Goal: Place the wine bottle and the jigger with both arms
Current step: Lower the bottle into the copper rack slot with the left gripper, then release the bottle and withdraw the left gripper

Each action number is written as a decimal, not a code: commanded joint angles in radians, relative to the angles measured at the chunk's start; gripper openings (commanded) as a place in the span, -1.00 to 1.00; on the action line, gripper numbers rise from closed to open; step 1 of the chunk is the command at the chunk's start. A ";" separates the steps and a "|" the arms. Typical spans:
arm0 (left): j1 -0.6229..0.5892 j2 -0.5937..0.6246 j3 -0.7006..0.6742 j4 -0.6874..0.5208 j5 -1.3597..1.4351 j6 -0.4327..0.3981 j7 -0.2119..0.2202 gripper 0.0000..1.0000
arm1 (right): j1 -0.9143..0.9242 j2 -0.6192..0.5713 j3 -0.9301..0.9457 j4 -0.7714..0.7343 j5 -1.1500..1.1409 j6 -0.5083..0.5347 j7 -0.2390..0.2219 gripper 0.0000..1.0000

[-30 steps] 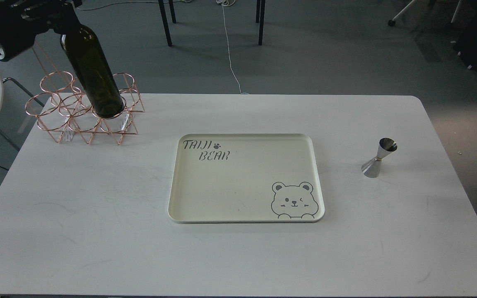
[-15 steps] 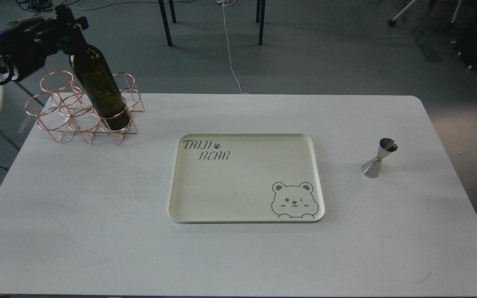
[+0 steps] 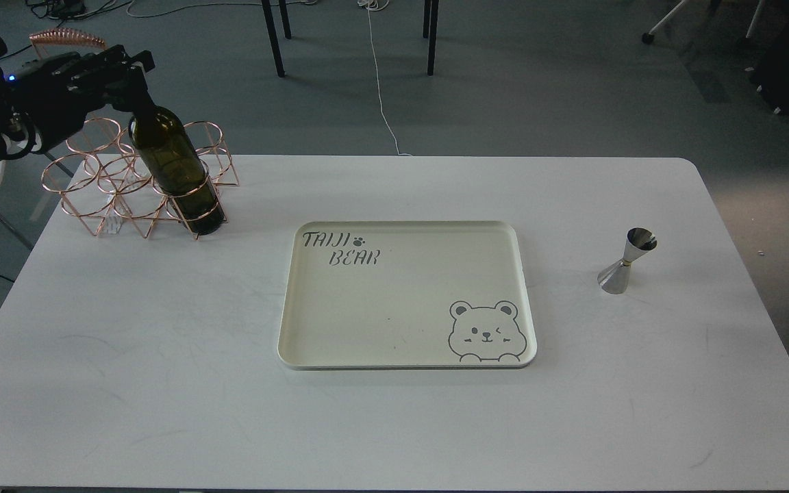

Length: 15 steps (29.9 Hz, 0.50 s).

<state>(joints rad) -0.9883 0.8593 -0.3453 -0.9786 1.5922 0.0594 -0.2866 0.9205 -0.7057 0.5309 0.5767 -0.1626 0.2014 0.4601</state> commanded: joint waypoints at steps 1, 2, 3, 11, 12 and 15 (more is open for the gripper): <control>-0.001 0.000 -0.003 0.000 -0.001 0.000 0.003 0.42 | 0.000 -0.001 0.001 0.000 0.000 0.000 0.000 0.96; -0.001 0.000 -0.010 0.001 -0.009 0.002 0.004 0.57 | 0.000 -0.001 0.001 0.000 0.000 0.000 0.000 0.96; -0.001 0.001 -0.015 0.009 -0.030 0.005 0.004 0.70 | 0.000 -0.001 0.001 0.000 0.000 0.000 0.000 0.96; -0.012 0.027 -0.041 0.087 -0.622 0.036 -0.013 0.95 | 0.000 -0.001 0.003 -0.009 0.000 -0.011 0.002 0.96; -0.012 0.036 -0.041 0.100 -0.712 0.033 -0.013 0.95 | 0.000 -0.001 0.003 -0.011 0.000 -0.013 0.002 0.99; -0.013 0.069 -0.043 0.103 -0.965 -0.001 -0.011 0.96 | -0.006 -0.003 0.008 -0.029 0.000 -0.014 0.014 0.99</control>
<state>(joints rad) -1.0007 0.9000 -0.3860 -0.8832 0.8596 0.0880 -0.2980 0.9200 -0.7069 0.5349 0.5649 -0.1626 0.1888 0.4640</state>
